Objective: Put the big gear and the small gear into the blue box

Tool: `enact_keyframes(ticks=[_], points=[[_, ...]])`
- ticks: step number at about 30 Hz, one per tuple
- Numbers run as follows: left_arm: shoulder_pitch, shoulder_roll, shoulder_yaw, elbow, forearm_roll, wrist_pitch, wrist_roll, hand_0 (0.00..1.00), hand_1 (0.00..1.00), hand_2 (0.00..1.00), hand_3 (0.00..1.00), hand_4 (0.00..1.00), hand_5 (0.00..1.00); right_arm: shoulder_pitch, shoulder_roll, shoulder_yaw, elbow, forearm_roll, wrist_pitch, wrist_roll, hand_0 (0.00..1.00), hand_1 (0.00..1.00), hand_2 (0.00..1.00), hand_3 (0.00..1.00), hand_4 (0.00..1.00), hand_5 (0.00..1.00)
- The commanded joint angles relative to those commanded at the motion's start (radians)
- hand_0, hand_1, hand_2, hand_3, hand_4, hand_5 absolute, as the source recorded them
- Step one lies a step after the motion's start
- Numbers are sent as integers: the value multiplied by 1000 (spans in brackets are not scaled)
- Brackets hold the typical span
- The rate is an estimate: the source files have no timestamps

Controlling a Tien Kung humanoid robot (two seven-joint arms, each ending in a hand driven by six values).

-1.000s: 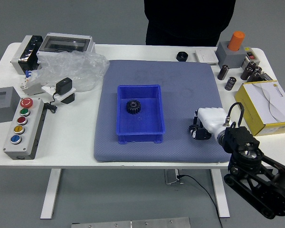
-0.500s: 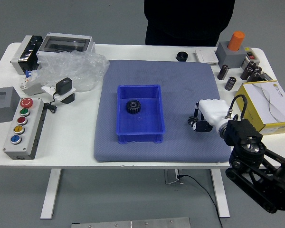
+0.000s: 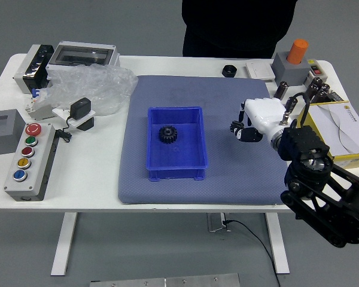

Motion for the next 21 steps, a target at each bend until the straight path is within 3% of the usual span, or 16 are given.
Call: enact_keyframes(ticks=[10, 18, 19, 21], points=[[0, 5, -10, 0, 16, -3, 1, 828, 793, 801, 836, 631, 235, 97, 114, -58, -12, -14, 10, -4, 596, 398, 433, 427, 553, 347], [0, 6, -14, 0, 26, -5, 2, 828, 793, 801, 836, 632, 232, 124, 190, -97, -37, -5, 26, -8, 595, 397, 436, 439, 554, 343], [0, 6, -14, 0, 26, -5, 2, 828, 793, 800, 836, 632, 228, 124, 195, -98, -41, 3, 34, -10, 522, 471, 561, 653, 767, 537], [0, 6, -13, 0, 26, -5, 3, 828, 793, 800, 836, 632, 228, 124, 199, -96, -48, 20, 47, -13, 522, 471, 561, 653, 767, 537]])
